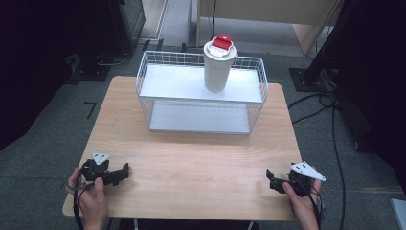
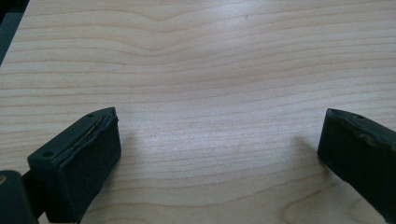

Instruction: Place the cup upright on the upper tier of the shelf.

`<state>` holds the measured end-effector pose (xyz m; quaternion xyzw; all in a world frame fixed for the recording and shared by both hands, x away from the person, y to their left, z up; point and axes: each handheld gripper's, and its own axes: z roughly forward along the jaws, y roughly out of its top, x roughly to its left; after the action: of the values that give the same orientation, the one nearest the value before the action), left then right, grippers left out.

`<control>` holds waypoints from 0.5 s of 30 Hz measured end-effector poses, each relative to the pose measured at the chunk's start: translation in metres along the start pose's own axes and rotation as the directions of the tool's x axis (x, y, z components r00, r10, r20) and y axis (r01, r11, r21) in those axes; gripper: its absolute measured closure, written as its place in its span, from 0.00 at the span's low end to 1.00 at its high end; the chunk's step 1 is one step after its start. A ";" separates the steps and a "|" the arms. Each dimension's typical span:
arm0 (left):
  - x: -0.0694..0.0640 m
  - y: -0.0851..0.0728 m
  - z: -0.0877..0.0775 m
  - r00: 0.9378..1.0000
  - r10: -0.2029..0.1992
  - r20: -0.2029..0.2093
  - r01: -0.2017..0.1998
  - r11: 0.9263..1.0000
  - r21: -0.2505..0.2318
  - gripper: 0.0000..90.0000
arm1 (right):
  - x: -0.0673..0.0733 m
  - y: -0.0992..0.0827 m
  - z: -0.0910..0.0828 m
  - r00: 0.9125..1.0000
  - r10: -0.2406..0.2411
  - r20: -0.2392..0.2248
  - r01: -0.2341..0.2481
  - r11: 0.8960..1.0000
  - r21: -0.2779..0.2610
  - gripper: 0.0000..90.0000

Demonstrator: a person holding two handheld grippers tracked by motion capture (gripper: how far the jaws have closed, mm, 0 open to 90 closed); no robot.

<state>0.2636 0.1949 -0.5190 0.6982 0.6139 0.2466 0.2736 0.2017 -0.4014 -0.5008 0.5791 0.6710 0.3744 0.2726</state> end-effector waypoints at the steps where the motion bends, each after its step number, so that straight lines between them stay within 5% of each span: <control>1: 0.000 0.000 0.000 1.000 0.000 0.000 0.000 1.000 0.000 0.00 | -0.001 -0.002 -0.001 1.000 0.006 0.005 -0.006 1.000 -0.001 0.00; 15: 0.000 0.000 0.000 1.000 0.001 -0.001 -0.001 1.000 0.001 0.00 | -0.021 -0.026 -0.010 0.995 0.000 0.104 -0.004 0.999 0.040 0.00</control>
<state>0.2636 0.1949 -0.5189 0.6985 0.6137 0.2470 0.2729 0.1826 -0.4250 -0.5182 0.6037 0.6626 0.3305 0.2952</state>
